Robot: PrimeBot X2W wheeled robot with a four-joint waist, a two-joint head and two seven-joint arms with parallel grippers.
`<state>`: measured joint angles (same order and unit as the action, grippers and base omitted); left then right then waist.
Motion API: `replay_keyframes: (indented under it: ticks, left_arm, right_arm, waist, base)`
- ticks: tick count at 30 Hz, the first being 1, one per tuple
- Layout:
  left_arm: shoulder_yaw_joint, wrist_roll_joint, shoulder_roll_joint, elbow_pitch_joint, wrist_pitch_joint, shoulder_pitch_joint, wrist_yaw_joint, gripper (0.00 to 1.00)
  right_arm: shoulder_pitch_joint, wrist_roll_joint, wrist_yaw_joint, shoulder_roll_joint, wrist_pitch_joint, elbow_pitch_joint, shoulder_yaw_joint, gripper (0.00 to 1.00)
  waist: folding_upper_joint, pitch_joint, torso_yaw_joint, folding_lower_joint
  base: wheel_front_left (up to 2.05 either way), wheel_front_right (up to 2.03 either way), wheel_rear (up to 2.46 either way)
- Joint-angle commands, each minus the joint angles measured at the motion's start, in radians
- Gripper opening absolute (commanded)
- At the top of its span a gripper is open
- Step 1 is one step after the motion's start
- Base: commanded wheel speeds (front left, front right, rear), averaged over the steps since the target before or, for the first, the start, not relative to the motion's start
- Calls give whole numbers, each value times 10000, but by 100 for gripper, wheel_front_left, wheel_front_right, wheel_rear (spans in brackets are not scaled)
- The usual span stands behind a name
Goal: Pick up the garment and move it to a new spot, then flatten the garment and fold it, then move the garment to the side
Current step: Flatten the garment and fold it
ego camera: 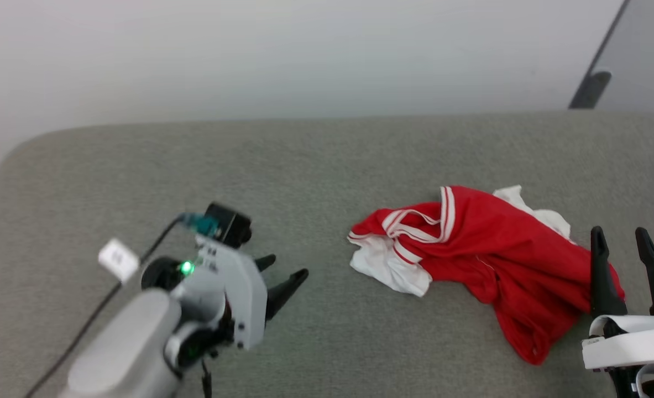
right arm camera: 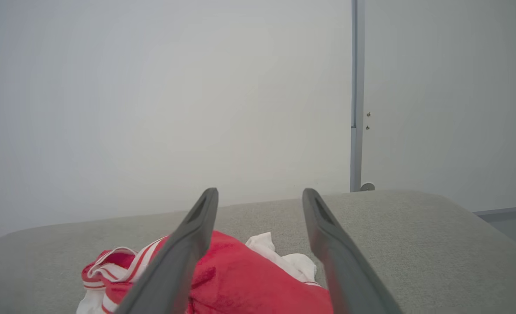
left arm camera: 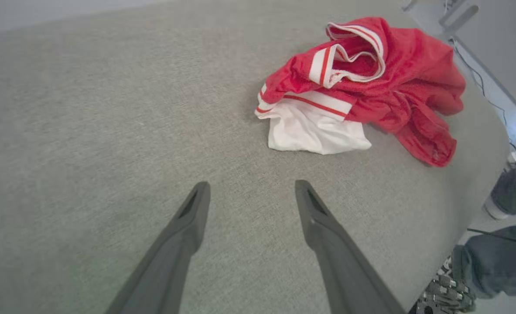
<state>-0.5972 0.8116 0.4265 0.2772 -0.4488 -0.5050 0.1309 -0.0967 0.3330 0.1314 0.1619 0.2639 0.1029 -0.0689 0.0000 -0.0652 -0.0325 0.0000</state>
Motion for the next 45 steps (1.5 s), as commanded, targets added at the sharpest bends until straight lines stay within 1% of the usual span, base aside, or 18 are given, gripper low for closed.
replay_keyframes:
  ticks: [1, 4, 6, 8, 11, 17, 21, 22, 23, 24, 29, 35, 37, 39, 45]
  left_arm:
    - [-95, 253, 67, 204, -377, -359, -12, 100]
    - [-357, 1191, -236, 885, -1578, -1179, -10, 100]
    - [-548, 1465, -419, 1247, -2091, -1774, -10, 100]
    - [-719, 1565, -634, 1694, -2386, -2196, -10, 100]
    - [-915, 1669, -950, 2402, -2628, -2767, -10, 100]
    - [-1107, 2092, -1304, 3641, -2817, -3330, -10, 100]
    - [-1471, 2127, -1246, 4182, -2902, -3414, -16, 100]
    - [-1510, 2241, -1251, 4280, -2871, -3385, -19, 84]
    - [-1527, 2351, -1279, 4361, -2875, -3377, -17, 47]
    - [-1522, 2474, -1309, 4432, -2806, -3368, -17, 0]
    - [-1619, 2658, -1219, 4656, -2606, -3505, -16, 0]
    - [-1780, 2630, -674, 4885, -2153, -3874, -19, 0]
    - [-1858, 2559, -374, 4902, -2119, -4039, -17, 0]
    - [-1992, 2361, 102, 4935, -2121, -4278, -17, 0]
    - [-2511, 1252, 1525, 5254, -2049, -5168, -19, 0]
  right_arm:
    - [-153, 1, -14, -49, 5, -12, 5, 100]
    - [-284, 24, -14, -155, 5, -20, -32, 100]
    - [-449, 63, -14, -192, 6, -45, -38, 100]
    - [-606, 82, -14, -245, 5, -76, -28, 100]
    - [-819, 120, -14, -309, 5, -107, -64, 100]
    - [-1027, 154, -14, -422, 6, -68, -51, 100]
    - [-1033, 177, -14, -513, 5, -4, -69, 100]
    - [-1032, 177, -14, -527, 5, 3, -81, 100]
    - [-1015, 164, -14, -538, 5, 1, -98, 100]
    - [-980, 154, -14, -546, 5, 14, -130, 100]
    - [-832, 112, -14, -564, 6, 27, -222, 100]
    - [-759, 91, -14, -543, 6, 6, -156, 100]
    - [-758, 88, -14, -528, 5, 8, -140, 100]
    - [-755, 75, -14, -532, 6, -2, -137, 100]
    - [-670, 157, -14, -494, 5, -50, -148, 100]
  waist:
    - [0, -543, -547, 0]
    - [0, -882, -882, 0]
    - [0, -1177, -1114, 0]
    - [0, -1454, -1358, 0]
    - [0, -1815, -1684, 0]
    - [0, -2097, -2130, 0]
    - [0, -2096, -2269, 0]
    - [0, -2080, -2283, 0]
    - [0, -2053, -2278, 0]
    - [0, -2013, -2253, 0]
    - [0, -1848, -2043, 0]
    - [0, -1582, -1625, 0]
    - [0, -1522, -1510, 0]
    - [0, -1499, -1446, 0]
    - [0, -1593, -1451, 0]
  base:
    - [0, 0, 0]
    - [0, 0, 0]
    - [0, 0, 0]
    - [0, 0, 0]
    - [0, 0, 0]
    - [0, 0, 0]
    - [0, 0, 0]
    - [0, 0, 0]
    - [0, 0, 0]
    - [0, 0, 0]
    - [0, 0, 0]
    - [0, 0, 0]
    - [0, 0, 0]
    - [0, 0, 0]
    - [0, 0, 0]
